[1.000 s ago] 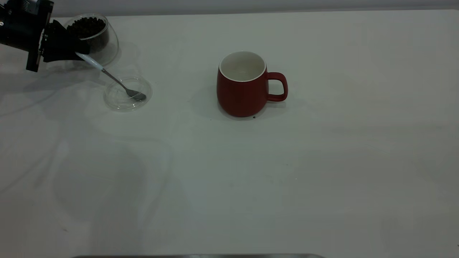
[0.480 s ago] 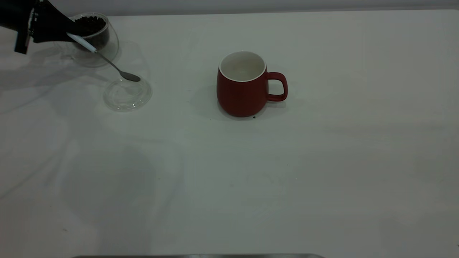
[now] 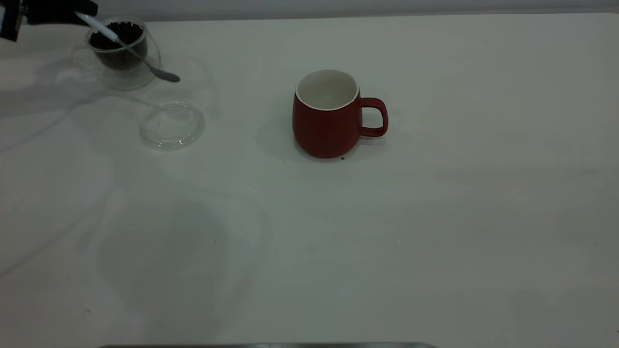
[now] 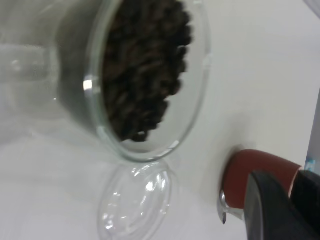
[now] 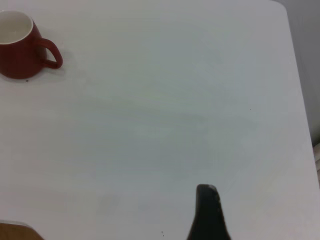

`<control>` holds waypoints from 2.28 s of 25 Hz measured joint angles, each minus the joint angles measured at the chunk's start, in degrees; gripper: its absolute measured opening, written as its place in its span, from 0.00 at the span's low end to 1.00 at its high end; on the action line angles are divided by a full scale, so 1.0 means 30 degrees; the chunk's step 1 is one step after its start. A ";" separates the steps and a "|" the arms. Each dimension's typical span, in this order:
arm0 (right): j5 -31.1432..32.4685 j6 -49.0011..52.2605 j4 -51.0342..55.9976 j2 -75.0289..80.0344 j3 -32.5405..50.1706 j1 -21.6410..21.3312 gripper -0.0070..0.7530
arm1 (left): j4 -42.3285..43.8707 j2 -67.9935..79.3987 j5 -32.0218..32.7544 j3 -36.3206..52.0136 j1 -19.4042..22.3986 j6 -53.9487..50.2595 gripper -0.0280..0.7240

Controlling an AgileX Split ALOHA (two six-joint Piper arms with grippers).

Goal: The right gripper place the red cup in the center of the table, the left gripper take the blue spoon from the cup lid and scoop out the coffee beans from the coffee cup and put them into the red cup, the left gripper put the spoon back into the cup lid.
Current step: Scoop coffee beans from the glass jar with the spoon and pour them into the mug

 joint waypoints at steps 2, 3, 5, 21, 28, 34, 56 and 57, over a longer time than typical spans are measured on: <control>0.0000 0.0000 0.0000 0.0000 0.0000 0.0000 0.78 | 0.0038 -0.0692 0.0000 0.0024 0.0000 0.0044 0.20; 0.0000 0.0000 0.0000 0.0000 0.0000 0.0000 0.78 | 0.0038 -0.1075 0.0000 0.0038 0.0092 0.0197 0.20; 0.0000 0.0000 0.0000 0.0000 0.0000 0.0000 0.78 | 0.0038 -0.1843 0.0000 0.0038 0.0270 0.0715 0.20; 0.0000 -0.0001 0.0000 0.0000 0.0000 0.0000 0.78 | 0.0363 -0.9766 -0.1381 1.0114 0.1424 0.6548 0.20; 0.0000 -0.0001 0.0000 0.0000 0.0000 0.0000 0.78 | -0.6801 -1.0574 -0.3826 1.6033 0.4430 1.2839 0.20; 0.0000 -0.0001 0.0000 0.0000 0.0000 0.0000 0.78 | -1.0572 -1.0499 -0.5142 1.7317 0.5980 1.7307 0.20; 0.0000 -0.0001 0.0000 0.0000 0.0000 0.0000 0.78 | -1.4611 -0.6883 -0.5587 1.7363 0.5259 2.3249 0.20; 0.0000 -0.0001 0.0000 0.0000 0.0000 0.0000 0.78 | -1.4611 -0.6745 -0.5539 1.7181 0.5038 2.3139 0.20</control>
